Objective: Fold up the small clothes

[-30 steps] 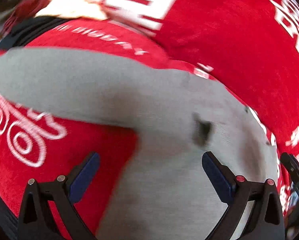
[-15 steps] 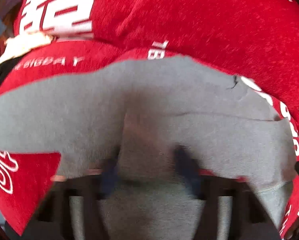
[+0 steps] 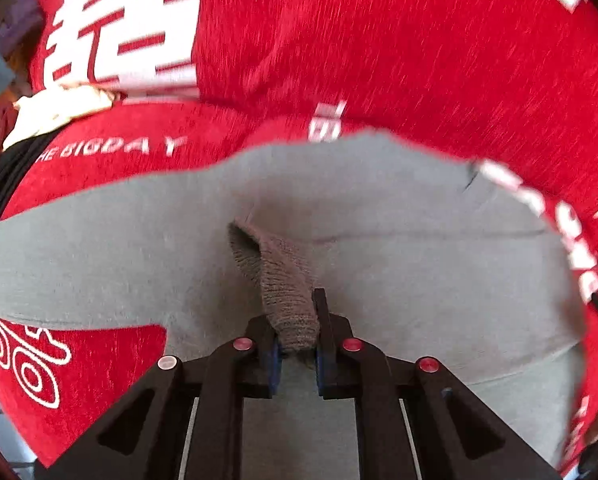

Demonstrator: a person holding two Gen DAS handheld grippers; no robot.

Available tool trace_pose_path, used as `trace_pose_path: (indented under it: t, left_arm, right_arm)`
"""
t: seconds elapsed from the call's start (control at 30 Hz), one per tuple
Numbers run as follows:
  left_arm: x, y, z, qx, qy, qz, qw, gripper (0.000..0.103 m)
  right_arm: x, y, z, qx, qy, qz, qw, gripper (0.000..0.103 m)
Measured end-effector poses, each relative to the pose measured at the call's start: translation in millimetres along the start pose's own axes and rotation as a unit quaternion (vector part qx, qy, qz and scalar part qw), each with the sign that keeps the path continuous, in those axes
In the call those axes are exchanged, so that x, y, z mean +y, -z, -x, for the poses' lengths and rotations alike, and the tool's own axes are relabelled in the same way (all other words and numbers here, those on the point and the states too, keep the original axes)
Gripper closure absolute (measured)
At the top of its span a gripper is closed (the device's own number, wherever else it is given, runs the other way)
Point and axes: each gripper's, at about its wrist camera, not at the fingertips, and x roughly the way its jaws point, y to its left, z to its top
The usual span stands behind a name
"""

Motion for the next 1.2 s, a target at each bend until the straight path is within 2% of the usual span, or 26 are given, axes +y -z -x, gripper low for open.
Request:
trace_pose_path:
  t: [0.03, 0.07, 0.1, 0.13, 0.17, 0.23, 0.3, 0.33, 0.4, 0.47, 0.57, 0.6, 0.7, 0.77, 0.87, 0.9, 0.93, 1.0, 1.07, 1.2]
  left_arm:
    - [1.3, 0.7, -5.2, 0.011, 0.0, 0.002, 0.9999, 0.085]
    - [5.0, -0.2, -7.8, 0.015, 0.002, 0.01, 0.9998, 0.078]
    - [11.3, -0.7, -5.3, 0.01, 0.004, 0.022, 0.9997, 0.05]
    - [17.2, -1.4, -1.9, 0.004, 0.004, 0.035, 0.9994, 0.017]
    - [28.5, -0.9, 7.3, -0.018, -0.002, 0.057, 0.9982, 0.01]
    - [48.2, -0.6, 26.3, -0.056, -0.024, 0.088, 0.9942, 0.009]
    - [67.3, -2.1, 35.5, -0.056, -0.017, 0.109, 0.9923, 0.009]
    - [73.3, -1.9, 38.1, -0.059, -0.012, 0.12, 0.991, 0.009]
    - [74.8, -2.2, 39.7, -0.06, 0.003, 0.133, 0.9893, 0.009]
    - [52.5, -1.2, 35.0, -0.048, 0.022, 0.114, 0.9921, 0.009]
    - [6.0, 6.8, 28.2, -0.039, 0.036, 0.051, 0.9973, 0.009]
    - [-9.0, 11.2, 24.1, -0.035, 0.022, 0.028, 0.9987, 0.009]
    - [-32.6, 31.3, 13.7, -0.02, -0.023, -0.024, 0.9993, 0.009]
    - [-30.2, 48.8, 15.2, -0.016, -0.032, -0.037, 0.9987, 0.009]
    - [-11.0, 71.0, 39.5, -0.038, -0.011, -0.004, 0.9992, 0.009]
    - [-7.5, 78.7, 44.3, -0.04, 0.002, 0.004, 0.9992, 0.009]
    - [-7.7, 85.3, 43.8, -0.03, 0.009, -0.004, 0.9995, 0.009]
    - [-8.8, 98.3, 35.7, -0.009, 0.0, -0.03, 0.9995, 0.008]
    - [-0.9, 118.5, 42.6, -0.031, -0.002, -0.044, 0.9986, 0.001]
    - [29.1, 156.8, 55.9, -0.038, 0.019, -0.04, 0.9983, 0.0]
  right_arm:
    - [11.2, -2.7, -4.9, 0.004, -0.01, 0.012, 1.0, 0.025]
    - [20.6, -4.3, -10.2, 0.034, -0.01, 0.024, 0.999, 0.025]
    - [31.6, -5.5, -19.4, 0.048, -0.019, 0.043, 0.998, 0.025]
    - [41.2, -5.3, -30.9, 0.066, -0.025, 0.062, 0.996, 0.025]
    - [48.9, -3.5, -46.0, 0.088, -0.017, 0.084, 0.992, 0.023]
    - [47.1, -4.9, -53.7, 0.077, 0.0, 0.084, 0.994, 0.016]
    - [35.9, -11.7, -51.1, 0.087, 0.042, 0.038, 0.995, 0.016]
    - [33.8, -12.2, -41.5, 0.073, 0.043, 0.021, 0.996, 0.016]
    - [40.8, -8.6, -26.7, 0.053, 0.019, 0.015, 0.998, 0.016]
    - [63.8, 0.9, -19.2, 0.062, -0.014, 0.035, 0.997, 0.016]
    - [95.7, 20.6, -21.6, 0.084, -0.022, 0.072, 0.994, 0.016]
    - [100.7, 28.2, -21.0, 0.089, -0.015, 0.08, 0.993, 0.016]
    - [105.5, 43.4, -2.1, 0.065, 0.008, 0.081, 0.995, 0.016]
    - [106.6, 55.1, 12.6, 0.073, -0.006, 0.07, 0.995, 0.016]
    - [115.4, 74.4, 33.4, 0.05, -0.012, 0.081, 0.995, 0.016]
    - [116.0, 78.5, 32.2, 0.055, -0.011, 0.082, 0.995, 0.016]
    - [116.2, 82.5, 26.3, 0.074, -0.02, 0.081, 0.994, 0.016]
    - [115.7, 92.0, 32.0, 0.063, -0.022, 0.07, 0.995, 0.015]
    - [113.4, 104.8, 42.9, 0.069, -0.028, 0.076, 0.994, 0.014]
    - [105.9, 143.5, 74.5, 0.045, -0.04, 0.111, 0.992, 0.013]
